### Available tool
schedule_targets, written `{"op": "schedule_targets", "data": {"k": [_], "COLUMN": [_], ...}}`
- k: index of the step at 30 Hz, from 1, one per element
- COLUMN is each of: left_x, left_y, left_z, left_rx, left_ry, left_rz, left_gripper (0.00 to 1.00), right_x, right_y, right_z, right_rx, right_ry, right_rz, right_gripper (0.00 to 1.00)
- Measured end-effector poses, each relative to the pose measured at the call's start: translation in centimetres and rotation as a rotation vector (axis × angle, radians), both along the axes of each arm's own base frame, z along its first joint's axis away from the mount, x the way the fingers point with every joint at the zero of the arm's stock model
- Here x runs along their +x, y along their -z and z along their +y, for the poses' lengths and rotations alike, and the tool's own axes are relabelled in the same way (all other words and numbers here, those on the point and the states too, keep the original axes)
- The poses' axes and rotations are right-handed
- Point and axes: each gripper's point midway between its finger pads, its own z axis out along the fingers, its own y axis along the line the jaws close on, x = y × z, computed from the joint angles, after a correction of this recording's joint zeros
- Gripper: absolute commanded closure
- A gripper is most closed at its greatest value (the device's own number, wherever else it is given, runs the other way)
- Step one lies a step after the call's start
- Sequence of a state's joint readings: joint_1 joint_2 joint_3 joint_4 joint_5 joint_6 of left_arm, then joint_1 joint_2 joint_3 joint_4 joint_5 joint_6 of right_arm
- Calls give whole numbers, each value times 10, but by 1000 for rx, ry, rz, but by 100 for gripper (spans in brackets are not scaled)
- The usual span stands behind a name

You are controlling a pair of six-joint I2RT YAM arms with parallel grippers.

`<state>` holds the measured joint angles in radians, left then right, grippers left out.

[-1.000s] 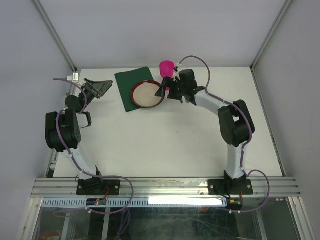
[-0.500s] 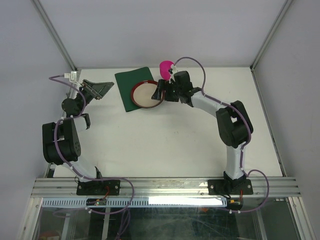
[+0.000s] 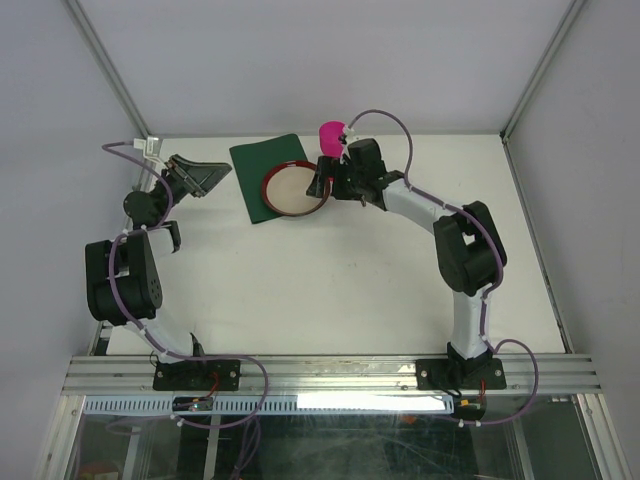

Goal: Set the dinner table for one person
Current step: Pick up the plate at the center of the board.

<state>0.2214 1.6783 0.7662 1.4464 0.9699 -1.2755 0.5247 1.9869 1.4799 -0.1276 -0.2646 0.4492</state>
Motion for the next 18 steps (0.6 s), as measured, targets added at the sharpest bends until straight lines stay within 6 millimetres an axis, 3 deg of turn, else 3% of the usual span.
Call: {"op": "schedule_targets", "data": {"k": [6,14,18], "left_x": [12,65,83], "left_y": [2,12,30], "left_z": [-4,-34,-33], "left_rx": [95,361,454], "left_ry": [-26,-150,-210], "left_rz": [-55,-17,39], "left_gripper": [2,10,14], "right_x": [5,13,23], "right_y": [0,-3,-7], "right_z": [-6,-14,-20], "right_rx": [-37,-27,-3], "right_ry": [1,10,37], "right_rz": [-30,-43,-56], "right_gripper": [1,2,3]}}
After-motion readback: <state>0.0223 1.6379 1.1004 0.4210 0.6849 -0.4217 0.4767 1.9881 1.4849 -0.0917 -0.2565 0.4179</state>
